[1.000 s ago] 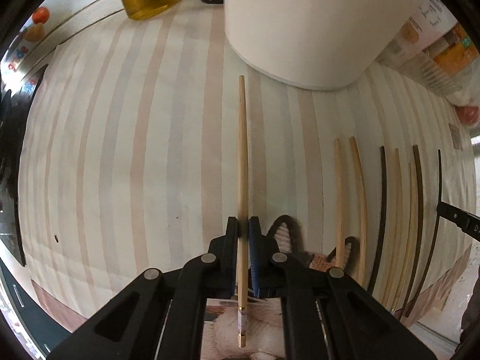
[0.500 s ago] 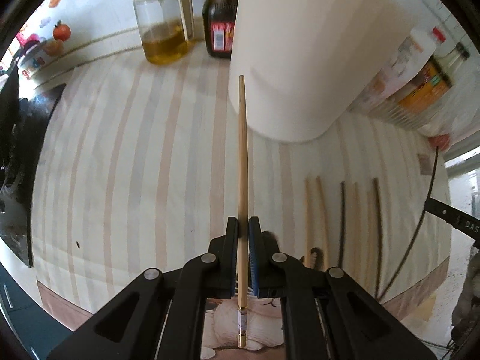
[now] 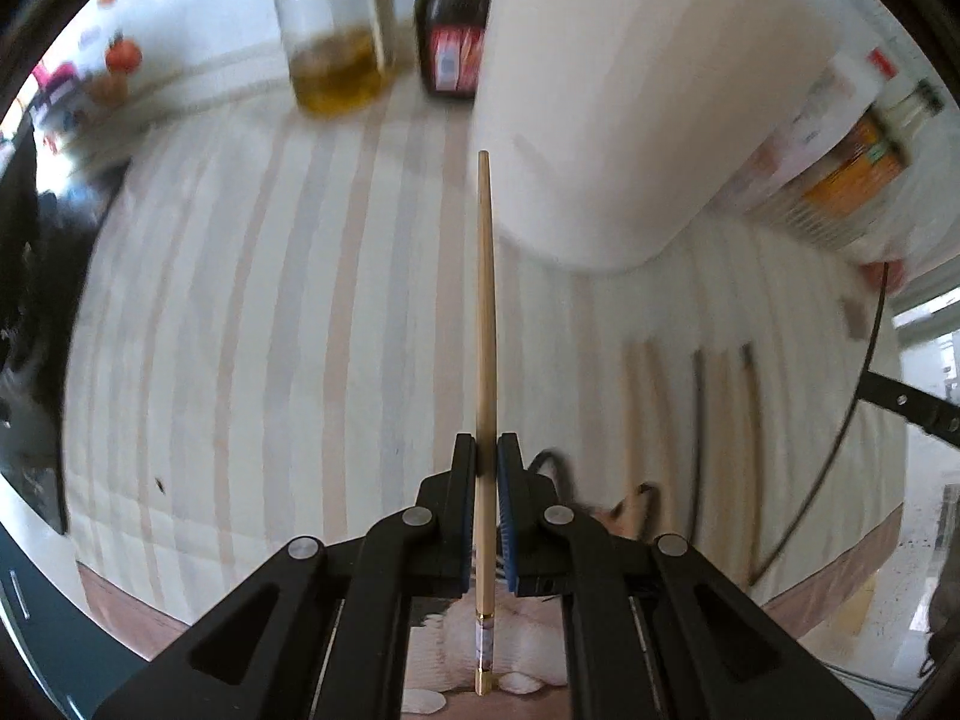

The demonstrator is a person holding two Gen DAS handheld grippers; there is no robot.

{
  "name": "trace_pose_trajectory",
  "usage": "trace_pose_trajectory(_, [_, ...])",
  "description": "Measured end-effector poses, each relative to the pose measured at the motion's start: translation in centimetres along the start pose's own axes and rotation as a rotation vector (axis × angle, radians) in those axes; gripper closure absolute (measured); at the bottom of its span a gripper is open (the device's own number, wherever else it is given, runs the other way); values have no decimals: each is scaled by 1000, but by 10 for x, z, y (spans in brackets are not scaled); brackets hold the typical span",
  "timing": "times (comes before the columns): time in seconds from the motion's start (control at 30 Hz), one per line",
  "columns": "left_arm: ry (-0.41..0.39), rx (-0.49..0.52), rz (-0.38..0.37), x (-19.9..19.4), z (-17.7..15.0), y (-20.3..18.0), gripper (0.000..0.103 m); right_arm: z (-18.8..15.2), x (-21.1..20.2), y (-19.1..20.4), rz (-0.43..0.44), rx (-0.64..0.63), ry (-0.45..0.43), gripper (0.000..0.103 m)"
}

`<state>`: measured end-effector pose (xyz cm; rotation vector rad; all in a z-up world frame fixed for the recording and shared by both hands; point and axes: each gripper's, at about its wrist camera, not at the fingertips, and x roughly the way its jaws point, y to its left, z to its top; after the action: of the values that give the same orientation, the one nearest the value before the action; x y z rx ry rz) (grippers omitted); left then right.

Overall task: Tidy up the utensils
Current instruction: 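Grasp a light wooden chopstick with the left tool while the right tool grasps a dark chopstick, then lift both held chopsticks upright and carry them over the holder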

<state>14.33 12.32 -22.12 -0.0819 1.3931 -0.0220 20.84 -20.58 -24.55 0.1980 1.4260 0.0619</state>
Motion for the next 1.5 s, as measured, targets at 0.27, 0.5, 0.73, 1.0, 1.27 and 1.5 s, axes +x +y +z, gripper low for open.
trace_pose_trajectory(0.27, [140,-18,-6,58,-12,6,98,8,71,-5,-124,-39,176,98])
trace_pose_trajectory(0.5, [189,-24,-62,66,7,9,94,10,84,-3,-164,-58,212,96])
trace_pose_trajectory(0.73, [173,79,20,71,22,-8,98,19,89,4,-207,-50,193,96])
trace_pose_trajectory(1.0, [82,85,45,45,9,-25,99,2,78,8,-160,-35,113,98])
trace_pose_trajectory(1.27, [-38,49,-2,-19,-17,-15,99,-20,24,14,-38,-31,-10,98])
trace_pose_trajectory(1.5, [-174,50,-41,-86,-17,-14,99,-27,-24,32,37,-63,-116,98])
